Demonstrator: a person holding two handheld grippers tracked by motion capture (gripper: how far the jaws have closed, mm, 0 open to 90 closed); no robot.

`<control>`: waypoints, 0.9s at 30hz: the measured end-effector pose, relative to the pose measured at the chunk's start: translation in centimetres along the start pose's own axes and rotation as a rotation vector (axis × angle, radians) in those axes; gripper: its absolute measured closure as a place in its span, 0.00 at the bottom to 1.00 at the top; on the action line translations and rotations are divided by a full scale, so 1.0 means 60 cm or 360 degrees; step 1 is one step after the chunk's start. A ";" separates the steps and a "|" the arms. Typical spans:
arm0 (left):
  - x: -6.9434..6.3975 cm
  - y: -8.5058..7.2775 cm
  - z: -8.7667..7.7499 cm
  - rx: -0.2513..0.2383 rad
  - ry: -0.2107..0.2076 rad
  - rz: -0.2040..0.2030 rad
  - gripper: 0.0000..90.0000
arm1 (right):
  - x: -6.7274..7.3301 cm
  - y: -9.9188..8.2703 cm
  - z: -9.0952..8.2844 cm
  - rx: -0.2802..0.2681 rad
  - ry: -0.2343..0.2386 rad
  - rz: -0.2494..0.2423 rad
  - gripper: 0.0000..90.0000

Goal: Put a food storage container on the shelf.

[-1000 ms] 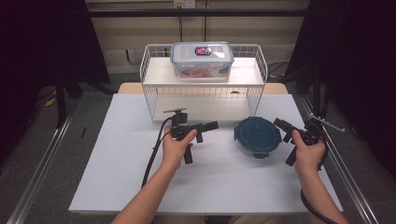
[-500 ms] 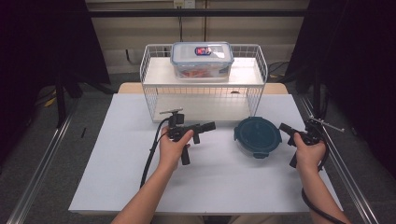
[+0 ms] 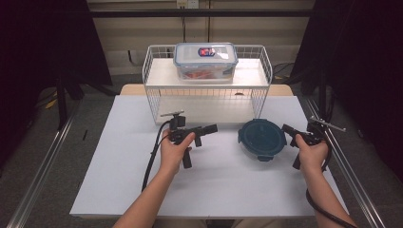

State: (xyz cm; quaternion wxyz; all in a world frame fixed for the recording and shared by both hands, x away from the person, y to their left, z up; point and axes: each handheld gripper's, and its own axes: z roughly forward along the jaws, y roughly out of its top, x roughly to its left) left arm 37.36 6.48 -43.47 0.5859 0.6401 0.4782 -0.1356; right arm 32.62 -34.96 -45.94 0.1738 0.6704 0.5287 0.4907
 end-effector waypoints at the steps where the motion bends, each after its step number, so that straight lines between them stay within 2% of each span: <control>1: 0.000 0.000 0.000 0.0007 0.0007 0.0014 0.07 | 0.001 -0.001 -0.001 0.0002 0.0001 0.0010 1.00; 2: -0.001 -0.001 0.000 0.0007 0.0016 0.0011 0.07 | 0.001 -0.002 -0.001 -0.0005 0.0000 0.0008 1.00; 3: -0.001 -0.001 0.001 0.0009 -0.0008 0.0002 0.07 | 0.000 -0.002 -0.001 -0.0009 0.0008 0.0014 1.00; 6: -0.001 -0.002 0.002 0.0012 0.0013 0.0016 0.07 | -0.001 -0.005 -0.001 -0.0006 0.0032 0.0052 1.00; 11: -0.001 0.001 -0.002 0.0005 0.0008 0.0020 0.07 | 0.009 -0.013 0.000 0.0015 0.0077 0.0069 1.00; 13: -0.003 0.001 -0.002 -0.0008 0.0002 0.0004 0.07 | 0.018 -0.018 0.002 0.0040 0.0111 0.0065 1.00; 16: -0.002 0.003 -0.006 -0.0012 0.0019 0.0012 0.07 | 0.034 -0.027 0.005 0.0081 0.0120 0.0035 1.00; 19: -0.002 0.003 -0.009 -0.0007 0.0023 0.0015 0.07 | 0.052 -0.040 0.013 0.0113 0.0156 0.0048 1.00; 23: -0.002 0.002 -0.016 -0.0012 0.0023 0.0001 0.07 | 0.077 -0.050 0.018 0.0135 0.0197 0.0005 1.00; 27: 0.004 0.000 -0.023 -0.0007 0.0060 0.0004 0.07 | 0.094 -0.059 0.023 0.0159 0.0234 0.0015 1.00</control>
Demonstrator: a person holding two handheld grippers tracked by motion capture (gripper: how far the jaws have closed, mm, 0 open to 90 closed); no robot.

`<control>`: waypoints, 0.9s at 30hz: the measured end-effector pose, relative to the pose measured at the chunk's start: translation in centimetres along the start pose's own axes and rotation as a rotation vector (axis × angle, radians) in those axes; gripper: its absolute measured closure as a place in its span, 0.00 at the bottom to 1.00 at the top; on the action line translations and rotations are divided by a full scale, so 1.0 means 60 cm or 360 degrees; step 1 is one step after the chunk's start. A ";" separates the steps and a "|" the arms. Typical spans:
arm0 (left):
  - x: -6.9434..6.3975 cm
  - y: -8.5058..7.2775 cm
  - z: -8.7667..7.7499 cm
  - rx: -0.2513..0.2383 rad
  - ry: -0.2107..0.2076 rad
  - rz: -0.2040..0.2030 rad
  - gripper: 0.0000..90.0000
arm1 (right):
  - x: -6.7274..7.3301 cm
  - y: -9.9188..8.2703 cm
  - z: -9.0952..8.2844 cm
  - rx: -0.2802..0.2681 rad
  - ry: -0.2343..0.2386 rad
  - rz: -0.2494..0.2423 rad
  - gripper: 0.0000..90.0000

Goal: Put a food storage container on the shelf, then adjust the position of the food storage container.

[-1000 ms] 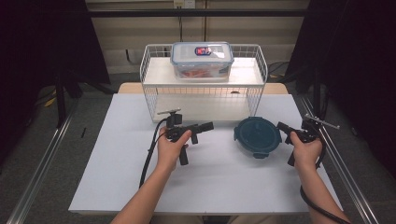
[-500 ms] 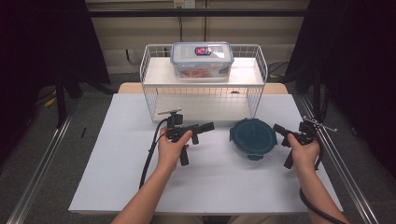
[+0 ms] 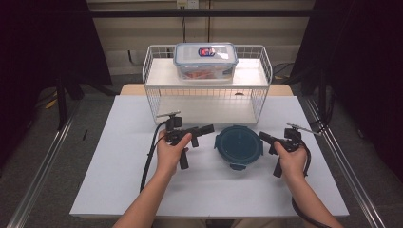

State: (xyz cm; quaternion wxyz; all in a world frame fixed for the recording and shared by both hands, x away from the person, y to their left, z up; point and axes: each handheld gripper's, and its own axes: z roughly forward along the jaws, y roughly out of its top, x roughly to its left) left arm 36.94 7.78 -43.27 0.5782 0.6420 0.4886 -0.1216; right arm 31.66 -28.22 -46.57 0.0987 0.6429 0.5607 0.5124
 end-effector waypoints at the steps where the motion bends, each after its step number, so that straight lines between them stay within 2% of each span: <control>1: 0.001 -0.001 -0.001 -0.0003 0.0004 -0.0009 0.07 | 0.006 -0.003 0.003 0.0003 0.0009 -0.0006 1.00; 5: 0.008 -0.001 -0.008 -0.0004 0.0036 -0.0016 0.07 | 0.023 -0.010 0.013 0.0038 0.0052 -0.0019 1.00; 6: 0.009 -0.001 -0.010 -0.0003 0.0036 -0.0034 0.07 | 0.028 -0.012 0.016 0.0042 0.0062 -0.0024 1.00; 7: 0.012 -0.001 -0.012 0.0005 0.0037 -0.0019 0.08 | 0.033 -0.013 0.020 0.0053 0.0080 -0.0031 1.00; 8: 0.013 -0.001 -0.014 0.0010 0.0035 -0.0030 0.11 | 0.036 -0.014 0.022 0.0060 0.0096 -0.0031 1.00; 10: 0.017 -0.002 -0.019 0.0010 0.0052 -0.0031 0.11 | 0.040 -0.013 0.026 0.0070 0.0094 -0.0056 1.00; 13: 0.021 -0.002 -0.025 -0.0002 0.0063 -0.0046 0.10 | 0.041 -0.013 0.027 0.0070 0.0090 -0.0039 0.99; 15: 0.023 -0.001 -0.028 -0.0004 0.0062 -0.0057 0.10 | 0.040 -0.010 0.022 0.0042 0.0052 -0.0029 0.85; 18: 0.025 -0.001 -0.032 -0.0008 0.0077 -0.0056 0.10 | 0.041 -0.003 0.011 0.0028 0.0121 0.0010 0.78; 20: 0.026 -0.002 -0.035 -0.0001 0.0080 -0.0051 0.10 | 0.046 -0.002 0.005 -0.0005 0.0148 -0.0013 0.69; 22: 0.026 -0.004 -0.038 0.0010 0.0084 -0.0053 0.09 | 0.051 -0.003 0.001 -0.0019 0.0185 0.0013 0.60; 23: 0.026 -0.006 -0.038 0.0014 0.0088 -0.0051 0.09 | 0.054 -0.005 0.000 -0.0035 0.0219 0.0005 0.52; 25: 0.026 -0.009 -0.040 0.0036 0.0100 -0.0043 0.09 | 0.055 -0.008 -0.001 -0.0036 0.0224 -0.0015 0.48; 27: 0.026 -0.014 -0.039 0.0048 0.0102 -0.0057 0.09 | 0.055 -0.012 -0.003 -0.0020 0.0253 0.0001 0.45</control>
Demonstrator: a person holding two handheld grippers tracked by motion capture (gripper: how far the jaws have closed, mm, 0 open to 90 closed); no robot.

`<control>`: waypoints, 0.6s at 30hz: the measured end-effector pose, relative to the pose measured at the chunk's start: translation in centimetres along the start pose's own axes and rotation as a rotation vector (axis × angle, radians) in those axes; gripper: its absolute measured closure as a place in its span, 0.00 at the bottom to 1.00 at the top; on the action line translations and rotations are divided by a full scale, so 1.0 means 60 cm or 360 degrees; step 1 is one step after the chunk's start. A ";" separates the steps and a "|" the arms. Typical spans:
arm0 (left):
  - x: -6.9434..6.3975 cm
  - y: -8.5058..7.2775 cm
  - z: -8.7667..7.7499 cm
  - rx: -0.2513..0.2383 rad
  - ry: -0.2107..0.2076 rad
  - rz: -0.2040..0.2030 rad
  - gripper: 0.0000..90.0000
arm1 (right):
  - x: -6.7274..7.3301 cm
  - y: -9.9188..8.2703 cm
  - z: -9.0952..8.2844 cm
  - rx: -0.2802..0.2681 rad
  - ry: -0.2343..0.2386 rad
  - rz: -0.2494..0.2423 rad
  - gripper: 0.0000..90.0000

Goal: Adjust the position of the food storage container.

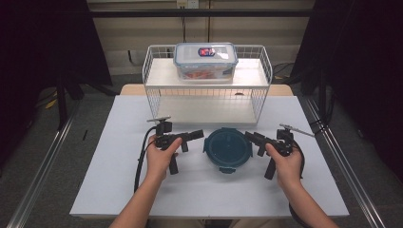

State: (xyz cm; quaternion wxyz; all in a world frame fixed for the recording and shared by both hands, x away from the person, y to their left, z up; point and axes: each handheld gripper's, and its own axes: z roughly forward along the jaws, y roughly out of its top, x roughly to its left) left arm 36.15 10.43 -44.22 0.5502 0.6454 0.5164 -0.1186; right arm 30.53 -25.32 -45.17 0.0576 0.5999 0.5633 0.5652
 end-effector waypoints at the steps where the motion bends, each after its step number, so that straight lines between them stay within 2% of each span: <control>1: 0.002 -0.002 0.000 0.0020 -0.0007 0.0003 0.09 | -0.001 -0.001 -0.001 0.0005 -0.0003 0.0013 0.44; 6: 0.009 -0.012 0.005 0.0083 -0.0007 -0.0015 0.09 | -0.010 -0.010 -0.012 0.0019 -0.0002 0.0075 0.42; 9: 0.011 -0.018 0.009 0.0109 -0.0024 -0.0028 0.10 | -0.016 -0.018 -0.017 0.0031 -0.0008 0.0077 0.42; 11: 0.013 -0.020 0.011 0.0115 -0.0033 -0.0027 0.09 | -0.018 -0.022 -0.019 0.0029 0.0008 0.0116 0.41; 14: 0.014 -0.023 0.014 0.0103 -0.0051 -0.0046 0.08 | -0.021 -0.025 -0.024 0.0040 0.0027 0.0127 0.44; 16: 0.016 -0.026 0.017 0.0120 -0.0058 -0.0031 0.08 | -0.024 -0.026 -0.027 0.0042 0.0044 0.0163 0.44; 18: 0.017 -0.029 0.021 0.0126 -0.0056 -0.0074 0.08 | -0.027 -0.028 -0.029 0.0043 0.0051 0.0196 0.44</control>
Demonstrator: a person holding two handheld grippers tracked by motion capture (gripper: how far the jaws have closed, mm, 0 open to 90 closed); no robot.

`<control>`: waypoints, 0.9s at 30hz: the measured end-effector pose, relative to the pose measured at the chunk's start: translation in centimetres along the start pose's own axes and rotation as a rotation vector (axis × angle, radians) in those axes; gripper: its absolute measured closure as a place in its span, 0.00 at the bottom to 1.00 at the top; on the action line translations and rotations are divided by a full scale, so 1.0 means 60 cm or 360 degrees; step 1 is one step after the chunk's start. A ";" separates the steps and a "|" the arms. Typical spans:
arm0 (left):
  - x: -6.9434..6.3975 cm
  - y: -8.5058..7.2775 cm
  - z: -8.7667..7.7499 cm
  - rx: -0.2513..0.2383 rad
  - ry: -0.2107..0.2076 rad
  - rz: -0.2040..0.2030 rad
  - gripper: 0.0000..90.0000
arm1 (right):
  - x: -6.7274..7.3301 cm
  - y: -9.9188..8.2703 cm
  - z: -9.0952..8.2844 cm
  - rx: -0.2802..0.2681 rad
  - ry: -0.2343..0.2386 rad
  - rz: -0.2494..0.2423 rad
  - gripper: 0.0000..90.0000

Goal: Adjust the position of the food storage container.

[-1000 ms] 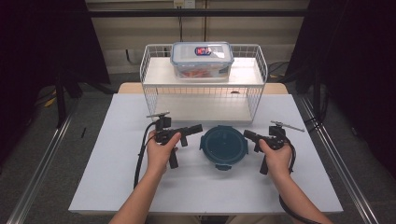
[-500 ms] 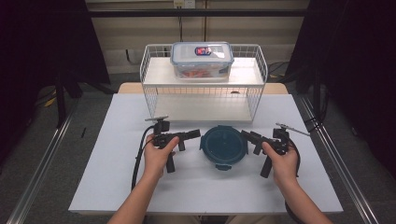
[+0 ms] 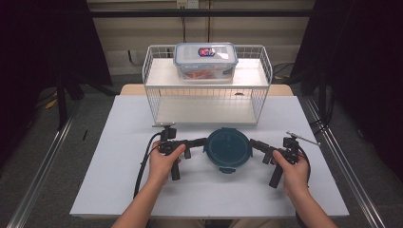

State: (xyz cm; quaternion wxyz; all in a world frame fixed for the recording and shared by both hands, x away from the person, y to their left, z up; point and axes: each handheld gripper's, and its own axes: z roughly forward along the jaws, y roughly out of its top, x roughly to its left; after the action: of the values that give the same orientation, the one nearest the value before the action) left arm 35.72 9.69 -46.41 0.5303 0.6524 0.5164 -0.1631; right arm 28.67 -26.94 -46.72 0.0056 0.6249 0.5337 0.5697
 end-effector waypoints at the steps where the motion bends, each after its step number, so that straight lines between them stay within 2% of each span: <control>1: 0.001 -0.001 0.002 0.0007 -0.0012 -0.0021 0.08 | -0.001 -0.001 -0.001 0.0002 -0.0001 0.0012 0.45; 5: 0.003 -0.005 0.007 0.0015 0.0009 -0.0054 0.12 | -0.001 -0.007 0.001 0.0014 0.0024 0.0059 0.47; 9: 0.004 -0.009 0.013 0.0040 0.0042 -0.0032 0.14 | -0.001 -0.012 0.003 0.0010 0.0025 0.0063 0.51; 14: 0.005 -0.013 0.022 0.0037 0.0064 -0.0055 0.17 | -0.003 -0.014 0.002 0.0005 0.0033 0.0112 0.52; 19: 0.005 -0.015 0.026 0.0010 0.0043 -0.0073 0.26 | -0.004 -0.020 0.003 -0.0003 0.0068 0.0144 0.55; 21: 0.006 -0.016 0.028 0.0022 0.0038 -0.0077 0.27 | -0.005 -0.023 0.004 0.0000 0.0060 0.0159 0.57; 24: 0.006 -0.020 0.031 0.0029 0.0021 -0.0116 0.31 | -0.009 -0.025 0.007 0.0009 0.0047 0.0167 0.59; 25: 0.006 -0.021 0.033 0.0019 0.0040 -0.0126 0.32 | -0.010 -0.026 0.007 0.0011 0.0044 0.0181 0.60; 27: 0.007 -0.021 0.033 0.0011 0.0033 -0.0141 0.36 | -0.010 -0.027 0.007 0.0008 0.0036 0.0184 0.61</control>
State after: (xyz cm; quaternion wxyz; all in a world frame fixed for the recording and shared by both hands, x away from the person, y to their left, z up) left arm 35.46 8.07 -48.15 0.5150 0.6322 0.5497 -0.1813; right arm 28.00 -26.41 -48.31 -0.0348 0.6482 0.4983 0.5747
